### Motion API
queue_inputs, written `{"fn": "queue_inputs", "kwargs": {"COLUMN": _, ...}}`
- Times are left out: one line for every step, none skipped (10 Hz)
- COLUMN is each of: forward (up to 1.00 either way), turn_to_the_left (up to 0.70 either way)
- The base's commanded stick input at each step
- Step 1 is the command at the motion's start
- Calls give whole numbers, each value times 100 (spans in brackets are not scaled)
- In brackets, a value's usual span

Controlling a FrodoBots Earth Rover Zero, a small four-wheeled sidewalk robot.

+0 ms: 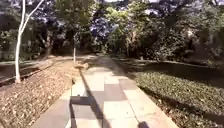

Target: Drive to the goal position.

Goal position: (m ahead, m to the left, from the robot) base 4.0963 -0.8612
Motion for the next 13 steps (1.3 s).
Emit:
{"fn": "queue_inputs", "kwargs": {"forward": 50, "turn_to_the_left": 0}}
{"fn": "queue_inputs", "kwargs": {"forward": 50, "turn_to_the_left": 0}}
{"fn": "queue_inputs", "kwargs": {"forward": 50, "turn_to_the_left": 0}}
{"fn": "queue_inputs", "kwargs": {"forward": 50, "turn_to_the_left": 0}}
{"fn": "queue_inputs", "kwargs": {"forward": 50, "turn_to_the_left": 0}}
{"fn": "queue_inputs", "kwargs": {"forward": 50, "turn_to_the_left": 0}}
{"fn": "queue_inputs", "kwargs": {"forward": 50, "turn_to_the_left": 0}}
{"fn": "queue_inputs", "kwargs": {"forward": 50, "turn_to_the_left": 0}}
{"fn": "queue_inputs", "kwargs": {"forward": 50, "turn_to_the_left": 0}}
{"fn": "queue_inputs", "kwargs": {"forward": 50, "turn_to_the_left": 0}}
{"fn": "queue_inputs", "kwargs": {"forward": 50, "turn_to_the_left": 0}}
{"fn": "queue_inputs", "kwargs": {"forward": 50, "turn_to_the_left": 0}}
{"fn": "queue_inputs", "kwargs": {"forward": 50, "turn_to_the_left": 0}}
